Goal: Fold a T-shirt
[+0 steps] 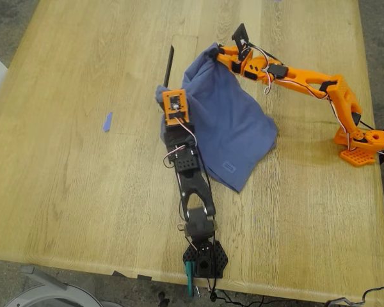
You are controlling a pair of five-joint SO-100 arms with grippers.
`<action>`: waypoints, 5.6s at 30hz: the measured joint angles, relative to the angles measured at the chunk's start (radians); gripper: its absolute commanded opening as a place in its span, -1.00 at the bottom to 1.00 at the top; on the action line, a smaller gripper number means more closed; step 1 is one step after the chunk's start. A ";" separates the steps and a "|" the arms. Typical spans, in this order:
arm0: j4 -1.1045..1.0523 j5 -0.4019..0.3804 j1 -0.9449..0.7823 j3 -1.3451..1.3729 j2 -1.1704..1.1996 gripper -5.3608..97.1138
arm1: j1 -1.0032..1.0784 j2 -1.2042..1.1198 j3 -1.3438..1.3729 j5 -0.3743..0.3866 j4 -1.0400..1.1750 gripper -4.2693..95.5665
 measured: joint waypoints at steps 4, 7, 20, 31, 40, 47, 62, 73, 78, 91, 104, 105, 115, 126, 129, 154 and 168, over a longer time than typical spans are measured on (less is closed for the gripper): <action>0.176 -0.012 0.046 0.054 0.173 -0.90 | 0.000 0.130 0.052 0.000 0.186 -0.92; 0.291 -0.014 0.080 0.092 0.276 -0.90 | -0.002 0.250 0.140 0.000 0.324 -0.92; 0.707 -0.046 0.362 0.253 0.646 -0.90 | -0.066 1.066 1.028 0.015 0.595 -0.92; 0.857 -0.072 0.568 0.627 0.943 -0.89 | -0.209 1.440 1.529 0.032 0.571 -0.92; 0.864 -0.192 0.727 0.977 1.276 -0.13 | -0.299 1.522 1.796 0.046 0.399 -0.69; 1.003 -0.213 0.647 1.020 1.414 0.20 | -0.334 1.677 1.939 0.057 0.457 -0.20; 1.118 -0.149 0.486 0.813 1.331 0.27 | -0.370 2.013 1.894 0.041 0.894 -0.09; 0.999 -0.132 0.492 0.416 0.874 0.04 | -0.344 1.804 1.689 0.041 0.773 -0.66; 0.681 -0.109 0.491 0.410 0.670 -0.75 | -0.377 1.508 1.589 0.041 0.520 -0.91; 0.245 -0.140 0.403 0.558 0.400 -0.90 | -0.488 1.002 1.427 0.052 0.140 -0.91; -0.112 -0.170 0.302 0.523 -0.158 -0.90 | -0.485 1.081 1.756 0.067 -0.063 -0.91; -0.129 -0.170 0.288 0.494 -0.210 -0.90 | -0.482 1.114 1.789 0.067 -0.063 -0.91; -0.176 -0.176 0.135 0.319 -0.387 -0.90 | -0.377 1.638 2.120 0.072 0.160 -0.91; -0.069 -0.172 -0.025 0.313 -0.330 -0.88 | -0.281 2.161 2.204 0.075 0.600 -0.91; -0.035 -0.179 -0.029 0.313 -0.295 -0.89 | -0.244 2.212 2.186 0.075 0.681 -0.91; 0.147 -0.186 0.236 0.537 0.087 -0.90 | -0.423 0.994 1.571 0.066 0.052 -0.91; 0.086 -0.181 -0.035 0.607 0.077 -0.90 | -0.437 1.118 1.818 0.078 0.000 -0.91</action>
